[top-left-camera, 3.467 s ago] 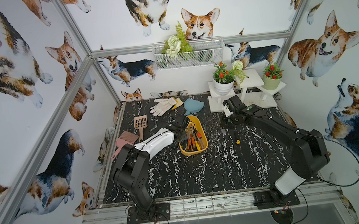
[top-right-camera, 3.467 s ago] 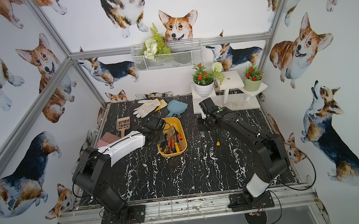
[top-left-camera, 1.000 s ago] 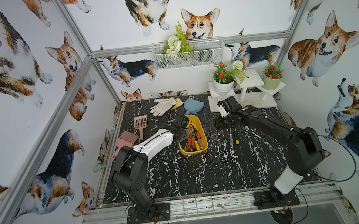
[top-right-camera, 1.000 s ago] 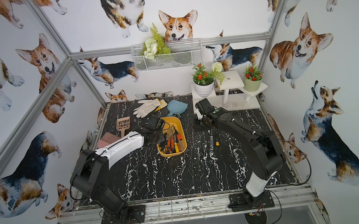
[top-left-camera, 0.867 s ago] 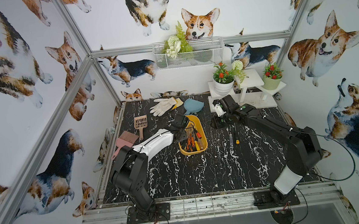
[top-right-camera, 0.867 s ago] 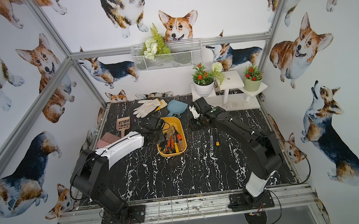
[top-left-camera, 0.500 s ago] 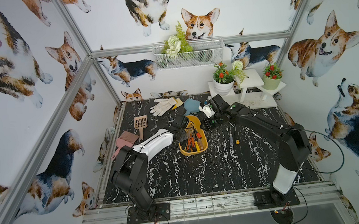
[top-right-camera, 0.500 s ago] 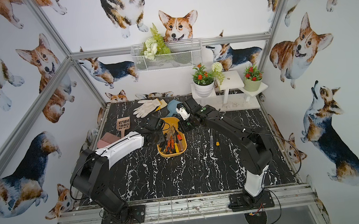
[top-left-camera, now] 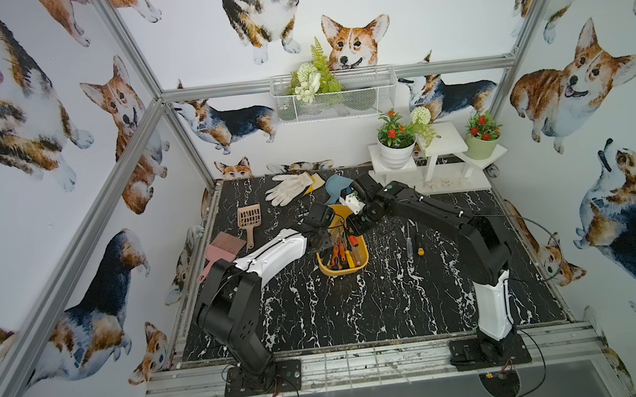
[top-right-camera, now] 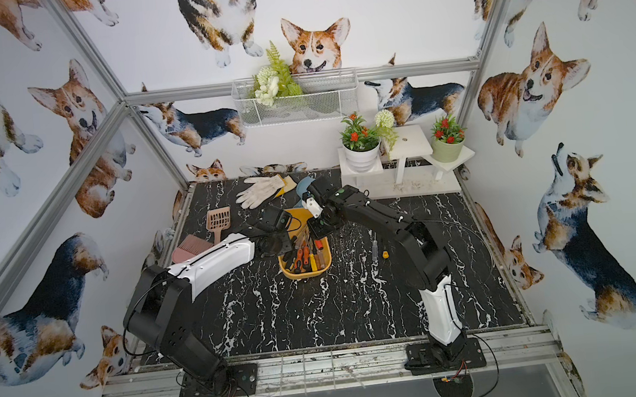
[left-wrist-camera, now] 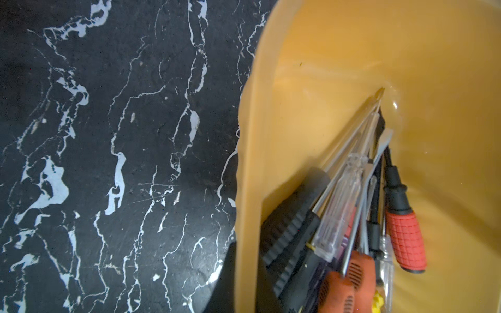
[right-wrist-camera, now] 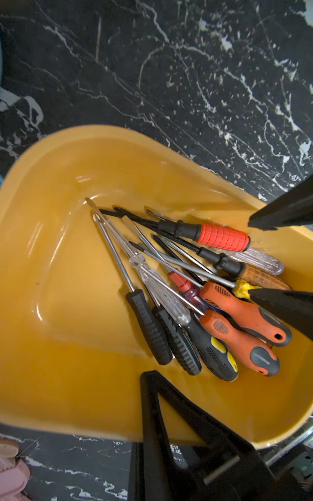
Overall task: Take out the screwdriver from the storage box
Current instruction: Place the screwdriver at the center of the board, then pick up the screwdriver from the storage box.
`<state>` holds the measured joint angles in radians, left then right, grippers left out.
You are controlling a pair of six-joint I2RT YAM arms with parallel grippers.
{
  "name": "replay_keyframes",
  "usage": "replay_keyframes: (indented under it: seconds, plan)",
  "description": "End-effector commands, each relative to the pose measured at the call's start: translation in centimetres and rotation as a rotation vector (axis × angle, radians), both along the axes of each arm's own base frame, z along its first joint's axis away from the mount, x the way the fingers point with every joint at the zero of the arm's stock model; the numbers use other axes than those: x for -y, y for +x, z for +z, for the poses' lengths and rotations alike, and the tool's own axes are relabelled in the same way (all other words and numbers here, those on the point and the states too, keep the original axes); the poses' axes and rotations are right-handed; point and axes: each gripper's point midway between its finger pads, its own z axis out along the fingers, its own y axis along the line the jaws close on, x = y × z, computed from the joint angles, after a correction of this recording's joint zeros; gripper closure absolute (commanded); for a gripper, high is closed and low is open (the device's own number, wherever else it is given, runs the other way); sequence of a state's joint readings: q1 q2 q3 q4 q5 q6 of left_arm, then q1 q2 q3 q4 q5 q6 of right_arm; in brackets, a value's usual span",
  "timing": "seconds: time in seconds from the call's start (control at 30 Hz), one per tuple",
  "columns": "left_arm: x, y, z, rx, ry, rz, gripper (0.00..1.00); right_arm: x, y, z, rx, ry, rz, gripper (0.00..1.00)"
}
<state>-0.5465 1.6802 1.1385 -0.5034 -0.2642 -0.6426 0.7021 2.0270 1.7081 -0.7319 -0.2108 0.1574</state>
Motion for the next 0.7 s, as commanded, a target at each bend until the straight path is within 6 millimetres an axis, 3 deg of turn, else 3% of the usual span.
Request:
replay_keyframes:
  seconds: [0.0,0.43,0.67]
  plan:
    - [0.9,1.3,1.4,0.066,-0.047,-0.003,1.00,-0.1,-0.4,-0.9,-0.026,-0.032,0.006,0.58]
    - [0.8,1.0,1.1,0.060,-0.045,0.003,1.00,0.4,1.1,-4.4,-0.031,-0.189,-0.085,0.59]
    - [0.7,1.0,0.9,0.058,-0.040,0.008,1.00,0.4,0.8,-6.1,-0.064,-0.234,-0.114,0.60]
